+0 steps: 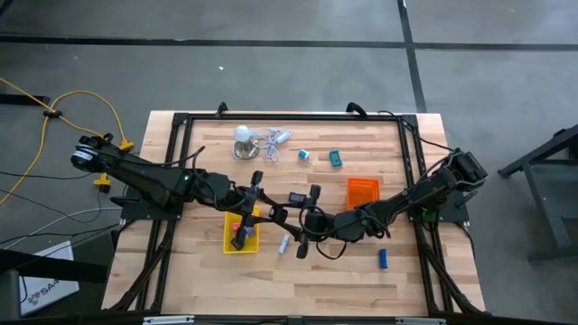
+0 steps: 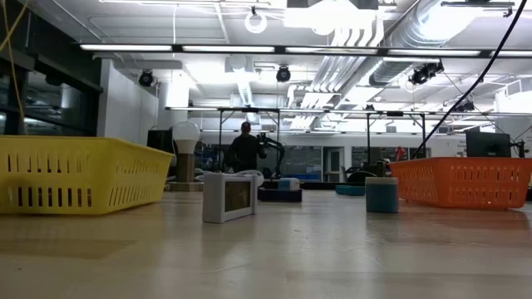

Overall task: Pick & Place Office items
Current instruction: Put the black charger adapter into the yellow bin

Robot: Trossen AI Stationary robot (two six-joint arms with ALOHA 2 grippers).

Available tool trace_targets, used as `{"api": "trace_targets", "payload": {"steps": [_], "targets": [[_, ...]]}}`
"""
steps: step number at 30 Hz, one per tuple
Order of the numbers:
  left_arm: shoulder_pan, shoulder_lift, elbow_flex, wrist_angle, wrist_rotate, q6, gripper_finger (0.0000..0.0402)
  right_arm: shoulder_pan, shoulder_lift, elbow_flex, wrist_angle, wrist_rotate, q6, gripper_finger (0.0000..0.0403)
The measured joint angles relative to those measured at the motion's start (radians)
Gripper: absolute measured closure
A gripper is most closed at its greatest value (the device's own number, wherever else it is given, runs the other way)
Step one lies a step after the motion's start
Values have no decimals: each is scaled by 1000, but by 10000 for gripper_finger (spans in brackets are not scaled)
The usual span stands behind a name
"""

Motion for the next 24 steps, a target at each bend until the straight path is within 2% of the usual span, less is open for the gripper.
{"api": "trace_targets", "payload": {"steps": [13,20,24], "targets": [[-1,0,0,-11,-28,-41,255,13,0,0,-1,45,-37,165],[0,-7,0,-50,-57,-72,254,46,-1,0,-5,135,-85,156],[0,-36,0,-129,-72,-111,254,75,-7,-1,-3,145,-86,156]]}}
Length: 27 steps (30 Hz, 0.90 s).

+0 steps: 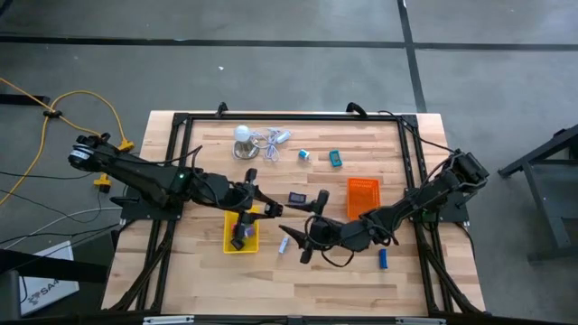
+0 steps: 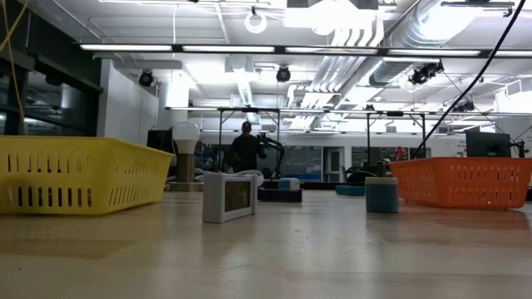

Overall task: Pick & Place Office items
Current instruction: Put the black charger adapter into the yellow bin

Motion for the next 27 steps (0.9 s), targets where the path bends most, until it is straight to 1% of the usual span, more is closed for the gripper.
{"api": "trace_targets", "payload": {"steps": [5,9,12,18,23,27], "targets": [[1,-39,0,-138,-14,-101,254,42,-1,0,-5,9,1,156],[1,-46,0,-263,-13,-209,254,63,-1,0,-48,10,10,156],[-1,-46,-2,-346,-33,-296,254,73,-1,0,-70,48,49,156],[-24,-46,-79,-360,-65,-416,254,80,-2,0,-160,77,134,156],[-51,-45,-167,-352,-121,-522,254,79,-2,0,-226,79,205,156],[-77,-45,-233,-350,-141,-623,254,79,-2,0,-261,79,243,156]]}}
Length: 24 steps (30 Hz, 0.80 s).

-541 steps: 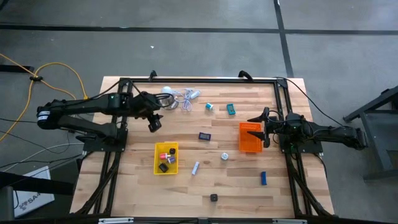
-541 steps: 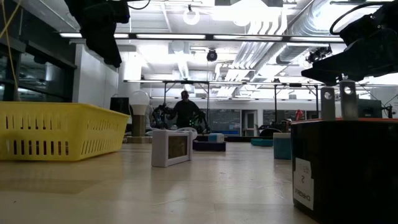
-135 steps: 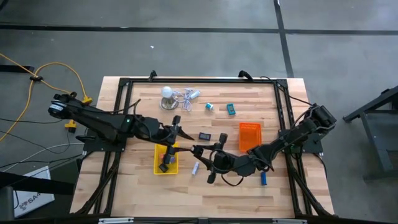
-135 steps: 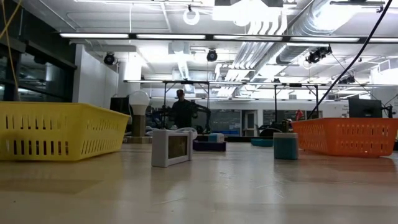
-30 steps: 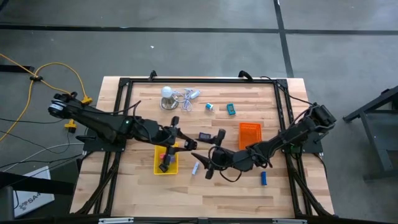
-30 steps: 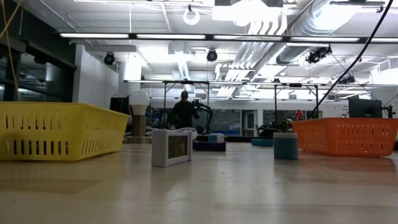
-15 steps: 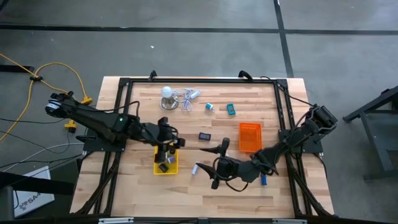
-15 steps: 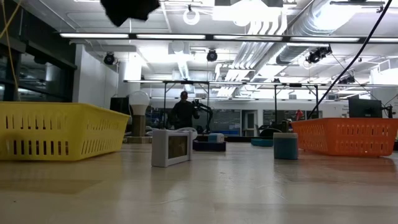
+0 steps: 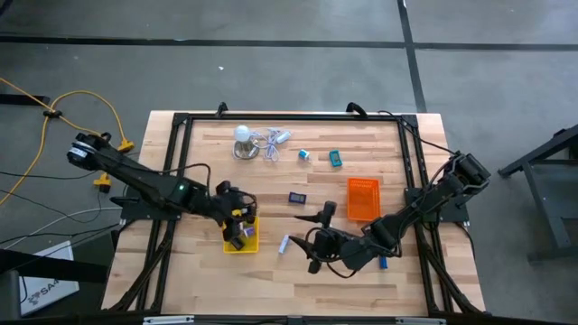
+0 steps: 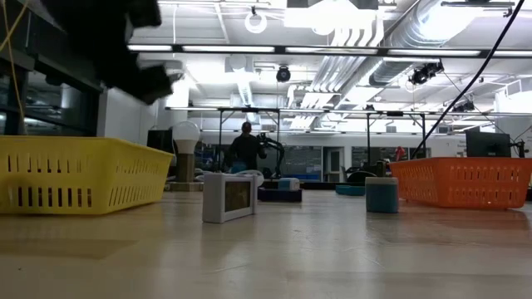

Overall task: Pick & Place Office items
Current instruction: Put the black charger adapter into the yellow bin

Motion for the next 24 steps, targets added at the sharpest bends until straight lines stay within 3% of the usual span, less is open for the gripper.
{"api": "trace_targets", "payload": {"steps": [13,24], "targets": [[-65,0,-167,0,-6,-283,254,0,0,0,-25,-2,32,156],[-64,0,-178,1,-12,-297,254,0,0,0,-24,-3,36,156]]}}
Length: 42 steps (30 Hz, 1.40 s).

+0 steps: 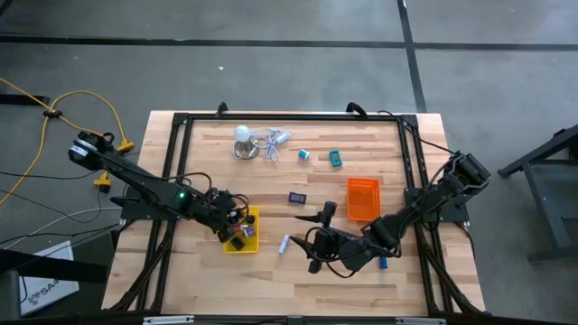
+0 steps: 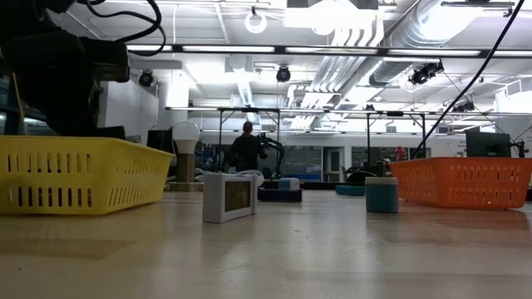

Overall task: Pick & Place Office items
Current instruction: Put the black charger adapter into the yellow bin, then put the bottom blue charger adapter into the yellow bin

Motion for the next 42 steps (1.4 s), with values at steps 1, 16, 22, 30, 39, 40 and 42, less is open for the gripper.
{"api": "trace_targets", "payload": {"steps": [1,16,22,30,39,40,42], "targets": [[0,0,0,0,0,0,254,0,0,0,0,0,0,156],[14,0,0,-3,47,52,253,0,0,0,1,0,0,156],[47,0,0,-2,46,66,225,0,0,0,1,-1,0,156],[53,0,0,1,46,78,205,0,0,0,1,-1,0,156],[53,0,0,0,45,88,204,0,0,0,1,-3,0,156],[53,0,0,0,45,98,204,0,0,0,-1,-3,0,156],[53,0,0,7,45,121,204,0,0,0,-7,-3,0,156]]}}
